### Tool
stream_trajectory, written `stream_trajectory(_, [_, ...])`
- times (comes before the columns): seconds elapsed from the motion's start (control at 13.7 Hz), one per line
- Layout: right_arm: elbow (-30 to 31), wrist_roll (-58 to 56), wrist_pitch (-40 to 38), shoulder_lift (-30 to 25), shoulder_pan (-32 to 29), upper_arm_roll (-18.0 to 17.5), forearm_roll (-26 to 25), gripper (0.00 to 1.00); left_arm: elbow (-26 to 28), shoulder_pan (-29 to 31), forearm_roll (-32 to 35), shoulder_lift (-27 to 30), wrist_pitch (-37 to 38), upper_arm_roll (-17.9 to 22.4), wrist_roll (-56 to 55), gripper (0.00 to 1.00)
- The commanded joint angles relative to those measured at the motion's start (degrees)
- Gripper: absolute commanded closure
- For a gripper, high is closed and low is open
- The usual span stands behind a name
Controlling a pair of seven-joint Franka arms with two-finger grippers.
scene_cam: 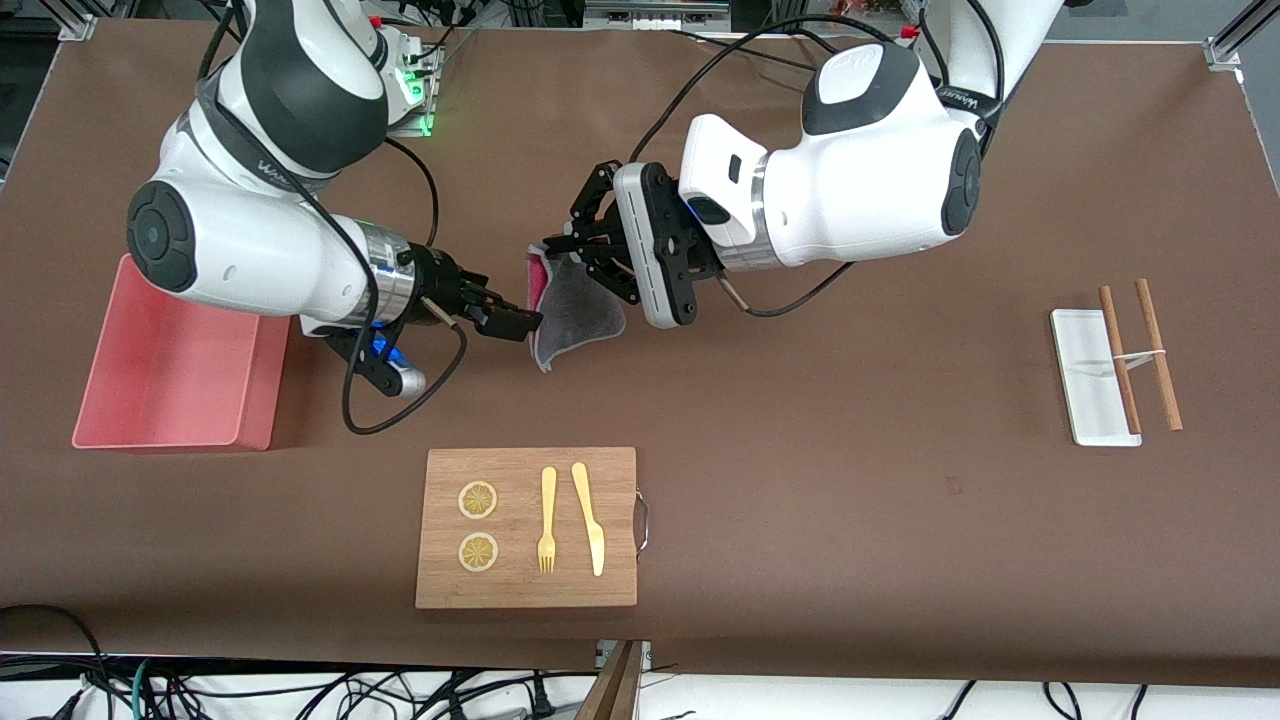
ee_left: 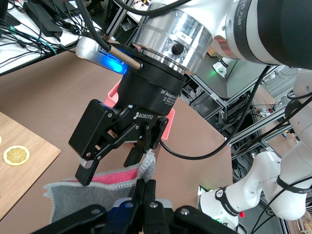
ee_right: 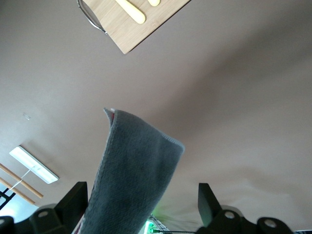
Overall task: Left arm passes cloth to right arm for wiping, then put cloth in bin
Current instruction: 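Close the right gripper on the cloth edge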
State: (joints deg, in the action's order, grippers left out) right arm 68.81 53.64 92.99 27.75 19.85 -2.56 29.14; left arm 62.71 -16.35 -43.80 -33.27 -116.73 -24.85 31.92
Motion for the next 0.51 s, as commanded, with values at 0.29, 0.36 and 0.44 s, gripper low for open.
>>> stream_trajectory(0.29, [-0.79,-2.23,-3.16,-0.42,-0.51,0.45,1.01,0.0,-0.13,0.27,-1.81,0.31,-0.08,0.07,1.65,1.0])
stream_trajectory(0.36, [-0.79,-2.23,-3.86,-0.42,-0.51,0.54,1.01,0.0,-0.13,0.27,-1.81,0.31,-0.08,0.07,1.65,1.0])
stream_trajectory(0.44, [-0.87,-2.23,-4.05,-0.42,-0.51,0.71,1.09,0.0,-0.13,0.27,-1.81,0.31,-0.08,0.07,1.65,1.0])
